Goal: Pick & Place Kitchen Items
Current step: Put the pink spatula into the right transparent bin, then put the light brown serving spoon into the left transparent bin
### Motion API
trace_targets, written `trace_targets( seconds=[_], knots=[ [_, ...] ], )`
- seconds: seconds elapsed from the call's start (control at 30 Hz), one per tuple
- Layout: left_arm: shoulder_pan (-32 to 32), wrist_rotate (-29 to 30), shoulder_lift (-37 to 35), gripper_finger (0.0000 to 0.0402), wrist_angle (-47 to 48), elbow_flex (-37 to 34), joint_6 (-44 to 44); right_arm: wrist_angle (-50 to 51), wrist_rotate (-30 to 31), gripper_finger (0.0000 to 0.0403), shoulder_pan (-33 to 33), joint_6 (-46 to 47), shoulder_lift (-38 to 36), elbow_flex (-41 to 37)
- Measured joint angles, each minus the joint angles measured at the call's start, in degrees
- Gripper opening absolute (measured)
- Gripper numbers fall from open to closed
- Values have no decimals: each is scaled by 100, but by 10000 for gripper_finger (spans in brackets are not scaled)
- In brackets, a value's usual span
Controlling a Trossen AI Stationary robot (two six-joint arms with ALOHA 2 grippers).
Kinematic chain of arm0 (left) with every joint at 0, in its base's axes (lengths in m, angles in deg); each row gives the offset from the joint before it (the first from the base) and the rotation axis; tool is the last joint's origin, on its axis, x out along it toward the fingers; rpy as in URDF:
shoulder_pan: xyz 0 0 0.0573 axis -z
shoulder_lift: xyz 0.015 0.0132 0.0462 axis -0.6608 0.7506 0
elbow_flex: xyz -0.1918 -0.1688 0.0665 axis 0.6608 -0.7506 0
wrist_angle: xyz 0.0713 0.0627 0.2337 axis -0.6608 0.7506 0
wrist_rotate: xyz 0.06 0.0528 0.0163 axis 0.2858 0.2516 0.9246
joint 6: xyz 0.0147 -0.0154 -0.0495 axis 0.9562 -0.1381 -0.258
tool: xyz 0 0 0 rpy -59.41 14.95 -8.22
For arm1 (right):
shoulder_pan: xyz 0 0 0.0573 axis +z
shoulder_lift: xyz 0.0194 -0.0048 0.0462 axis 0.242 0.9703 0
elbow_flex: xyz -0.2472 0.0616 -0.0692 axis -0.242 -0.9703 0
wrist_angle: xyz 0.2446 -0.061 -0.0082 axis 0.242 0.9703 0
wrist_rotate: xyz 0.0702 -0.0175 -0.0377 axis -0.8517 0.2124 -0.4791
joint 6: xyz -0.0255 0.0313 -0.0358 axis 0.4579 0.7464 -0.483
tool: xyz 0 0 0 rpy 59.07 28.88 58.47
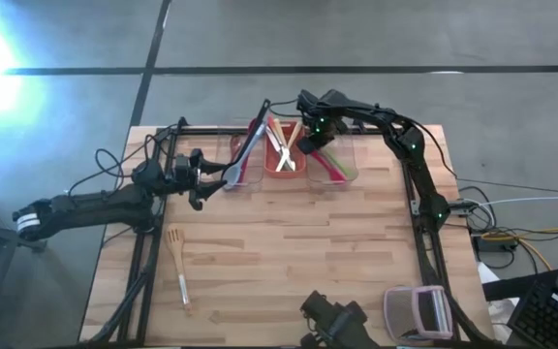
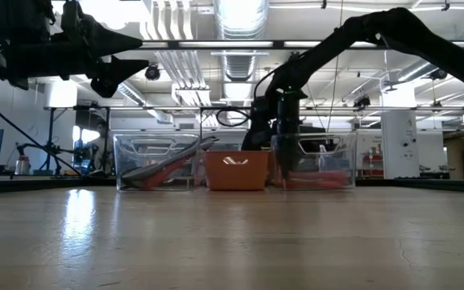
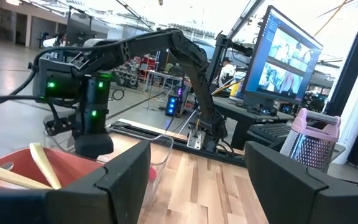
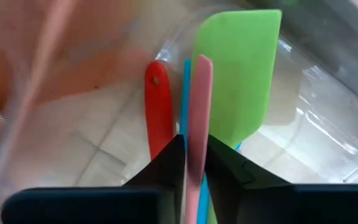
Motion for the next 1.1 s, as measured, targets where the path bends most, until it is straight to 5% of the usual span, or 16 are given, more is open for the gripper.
trace_targets(
  seconds=[0.57,1.1],
  knots=[
    [0,2,0,263,1,0,-3,130,-11,165,9,-28,-17,81],
    [0,2,-1,263,1,0,-3,222,-21,192,30,-160,-102,88]
  ],
)
